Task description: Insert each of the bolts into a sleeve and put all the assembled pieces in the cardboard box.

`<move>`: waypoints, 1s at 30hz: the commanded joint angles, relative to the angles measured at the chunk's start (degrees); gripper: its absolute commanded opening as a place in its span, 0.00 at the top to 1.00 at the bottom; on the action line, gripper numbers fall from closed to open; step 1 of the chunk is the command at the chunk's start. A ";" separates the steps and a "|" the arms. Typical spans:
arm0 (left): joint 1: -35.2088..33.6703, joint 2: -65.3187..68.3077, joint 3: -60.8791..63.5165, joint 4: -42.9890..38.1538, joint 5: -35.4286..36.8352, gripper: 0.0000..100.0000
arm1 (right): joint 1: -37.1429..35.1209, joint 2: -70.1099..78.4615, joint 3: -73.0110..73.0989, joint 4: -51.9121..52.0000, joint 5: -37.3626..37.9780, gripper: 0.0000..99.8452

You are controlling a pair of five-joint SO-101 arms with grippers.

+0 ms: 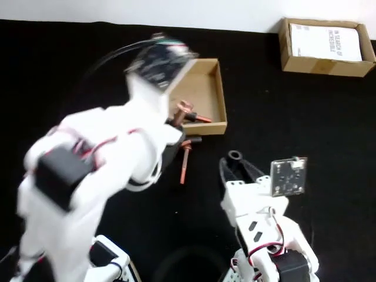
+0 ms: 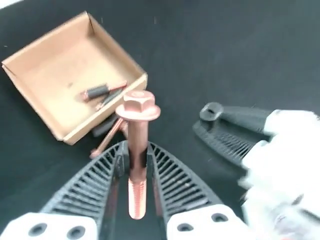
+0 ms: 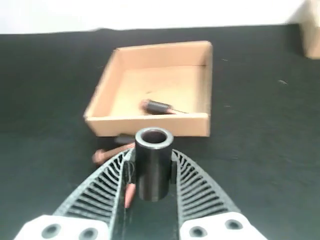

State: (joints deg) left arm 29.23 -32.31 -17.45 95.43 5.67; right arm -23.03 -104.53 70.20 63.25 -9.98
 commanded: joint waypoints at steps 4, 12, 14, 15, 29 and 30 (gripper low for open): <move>-0.84 -17.63 24.66 -24.97 6.42 0.99 | -2.15 0.04 1.01 -7.60 -0.18 0.99; 2.59 -24.40 52.62 -63.21 6.42 0.99 | -2.15 0.04 2.07 -8.75 -0.18 0.99; 4.97 -24.40 54.90 -66.11 6.42 0.99 | -2.15 0.04 2.07 -8.75 -0.18 0.99; 6.11 -24.31 55.87 -67.25 6.42 0.99 | -2.15 0.04 2.07 -8.75 -0.09 0.99; 12.35 -17.01 58.15 -75.87 6.51 0.99 | -1.89 0.04 1.54 -8.75 -0.18 0.99; 12.79 -16.57 58.15 -75.87 6.51 0.99 | -1.89 0.04 1.45 -8.75 -0.18 0.99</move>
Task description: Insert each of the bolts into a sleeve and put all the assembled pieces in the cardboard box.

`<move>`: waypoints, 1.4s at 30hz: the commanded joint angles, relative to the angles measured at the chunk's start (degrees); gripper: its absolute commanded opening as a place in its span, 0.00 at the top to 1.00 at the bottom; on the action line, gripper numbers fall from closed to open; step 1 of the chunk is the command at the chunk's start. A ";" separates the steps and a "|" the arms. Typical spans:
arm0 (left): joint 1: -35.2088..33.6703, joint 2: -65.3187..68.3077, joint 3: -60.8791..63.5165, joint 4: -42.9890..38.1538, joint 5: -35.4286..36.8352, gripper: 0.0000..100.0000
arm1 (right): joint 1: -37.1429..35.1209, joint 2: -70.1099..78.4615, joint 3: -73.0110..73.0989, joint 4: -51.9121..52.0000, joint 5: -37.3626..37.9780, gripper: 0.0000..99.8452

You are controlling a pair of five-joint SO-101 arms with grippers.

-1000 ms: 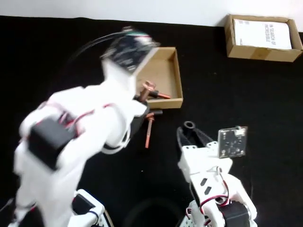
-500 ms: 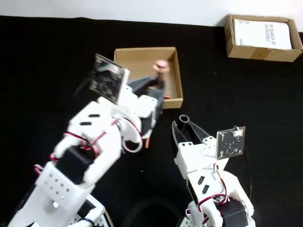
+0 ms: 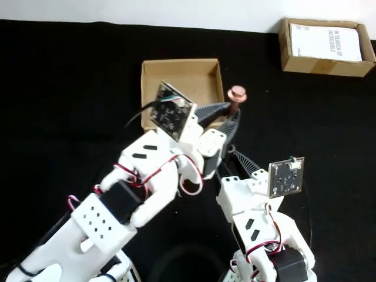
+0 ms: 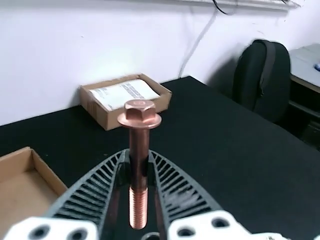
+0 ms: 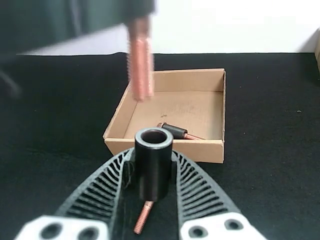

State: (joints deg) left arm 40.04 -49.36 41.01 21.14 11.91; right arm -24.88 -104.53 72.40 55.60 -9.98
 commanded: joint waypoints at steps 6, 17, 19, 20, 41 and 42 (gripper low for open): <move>3.30 1.10 0.13 -1.41 0.26 0.99 | 0.04 -0.04 -0.75 -1.10 -0.18 0.99; 2.77 0.66 4.79 -0.97 0.18 0.99 | 0.04 -0.31 -0.31 -1.10 -0.09 0.99; 2.77 0.66 6.02 -1.14 0.18 0.99 | 0.04 -0.31 -0.31 -1.10 -0.09 0.99; 2.77 0.66 6.46 -1.14 0.18 0.99 | 0.04 -0.31 -0.48 -1.10 -0.09 0.99; 3.21 -3.82 8.57 0.18 0.26 0.99 | 4.09 -0.04 -0.31 -1.36 -0.09 0.99; 3.21 -3.82 8.84 0.18 0.26 0.99 | 4.09 -0.04 -0.31 -1.36 -0.09 0.99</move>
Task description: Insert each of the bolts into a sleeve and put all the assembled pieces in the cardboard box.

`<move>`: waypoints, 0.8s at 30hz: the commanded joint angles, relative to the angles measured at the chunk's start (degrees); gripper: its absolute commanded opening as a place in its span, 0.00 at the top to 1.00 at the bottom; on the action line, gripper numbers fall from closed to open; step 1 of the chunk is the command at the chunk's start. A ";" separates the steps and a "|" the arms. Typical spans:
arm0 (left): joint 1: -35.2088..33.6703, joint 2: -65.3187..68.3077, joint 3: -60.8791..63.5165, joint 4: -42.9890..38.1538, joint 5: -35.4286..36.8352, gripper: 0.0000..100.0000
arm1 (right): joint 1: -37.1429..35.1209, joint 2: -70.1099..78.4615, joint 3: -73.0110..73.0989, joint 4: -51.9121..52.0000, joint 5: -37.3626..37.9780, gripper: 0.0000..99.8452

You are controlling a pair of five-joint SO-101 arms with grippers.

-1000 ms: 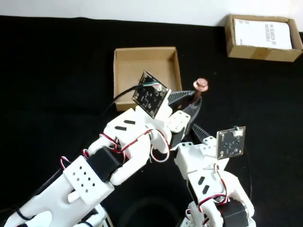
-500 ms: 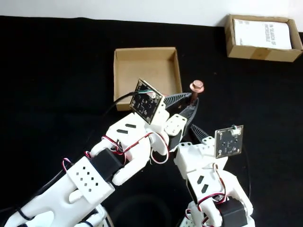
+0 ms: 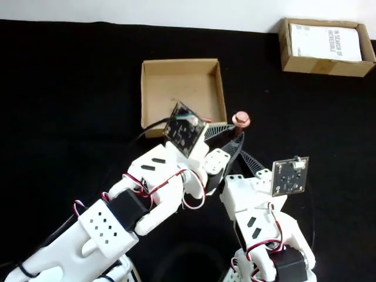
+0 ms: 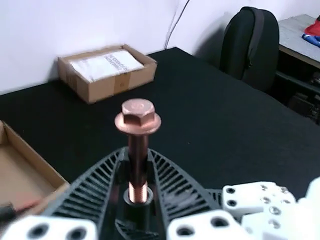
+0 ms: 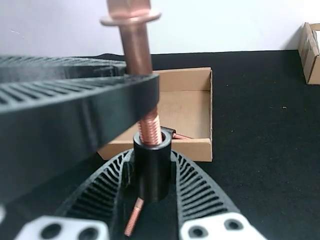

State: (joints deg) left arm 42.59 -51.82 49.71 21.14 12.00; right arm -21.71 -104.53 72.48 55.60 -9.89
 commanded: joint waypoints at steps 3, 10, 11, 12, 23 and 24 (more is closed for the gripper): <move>0.57 -1.19 0.40 0.26 0.18 0.99 | 0.92 -0.04 -0.40 -1.36 -0.18 0.99; 0.66 -1.19 0.75 6.07 0.18 0.88 | 0.92 -0.13 -0.48 -1.19 -0.18 0.99; 0.66 -1.19 0.66 7.30 0.18 0.84 | 0.92 -0.13 -0.48 -1.19 -0.18 0.99; 0.66 -1.19 0.66 8.35 0.18 0.82 | 0.92 -0.13 -0.57 -1.19 -0.18 0.99; 0.22 -4.70 -4.00 16.18 -0.09 0.82 | 1.19 -0.04 -0.84 -1.19 -0.18 0.99; 0.22 -6.11 -4.70 17.58 -0.18 0.83 | 1.19 -0.04 -0.84 -1.19 -0.18 0.99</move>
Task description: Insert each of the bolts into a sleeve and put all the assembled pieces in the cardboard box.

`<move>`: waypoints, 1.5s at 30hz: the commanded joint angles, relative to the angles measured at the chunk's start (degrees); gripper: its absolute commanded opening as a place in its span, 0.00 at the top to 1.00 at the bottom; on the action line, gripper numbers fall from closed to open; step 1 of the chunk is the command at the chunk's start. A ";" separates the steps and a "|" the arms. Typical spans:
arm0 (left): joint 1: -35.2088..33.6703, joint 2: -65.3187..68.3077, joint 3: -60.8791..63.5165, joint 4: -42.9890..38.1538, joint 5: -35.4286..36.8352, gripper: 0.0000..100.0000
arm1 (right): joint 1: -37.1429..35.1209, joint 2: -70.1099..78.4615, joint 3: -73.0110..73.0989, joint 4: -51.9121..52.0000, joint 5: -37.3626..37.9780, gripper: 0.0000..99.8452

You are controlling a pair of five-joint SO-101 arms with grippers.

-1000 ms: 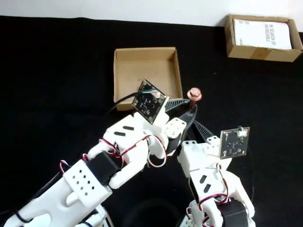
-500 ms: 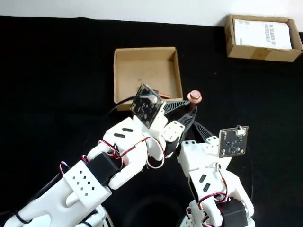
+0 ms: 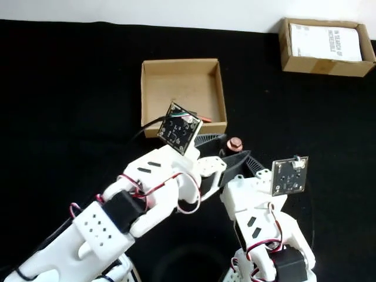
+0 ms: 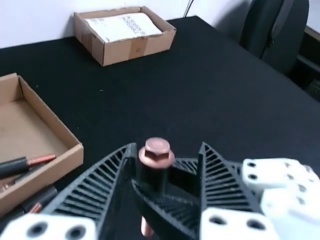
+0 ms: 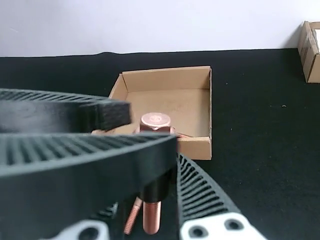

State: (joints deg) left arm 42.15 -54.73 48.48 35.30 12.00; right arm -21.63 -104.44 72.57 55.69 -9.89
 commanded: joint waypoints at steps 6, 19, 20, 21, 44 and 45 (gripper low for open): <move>-4.88 -14.64 -4.00 8.70 -0.26 0.99 | 2.95 1.71 -7.16 -1.36 -2.02 0.99; -38.73 -42.51 16.75 10.55 -0.26 0.99 | 2.68 48.31 -46.73 -1.10 -7.82 0.99; -41.10 -45.49 19.82 10.55 -0.26 0.99 | 2.59 51.91 -49.19 -1.01 -5.80 0.99; -43.03 -48.40 22.81 10.55 -0.26 0.99 | 1.98 55.52 -51.47 -1.01 -3.25 0.99; -53.76 -47.87 48.75 3.16 0.18 0.99 | -8.40 106.59 -79.78 -1.45 65.05 0.99; -53.76 -47.87 48.75 3.16 0.18 0.99 | -8.22 108.26 -80.40 -1.45 67.25 0.99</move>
State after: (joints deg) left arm -11.12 -102.81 96.13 38.37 12.00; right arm -29.63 0.88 -2.59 55.60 51.30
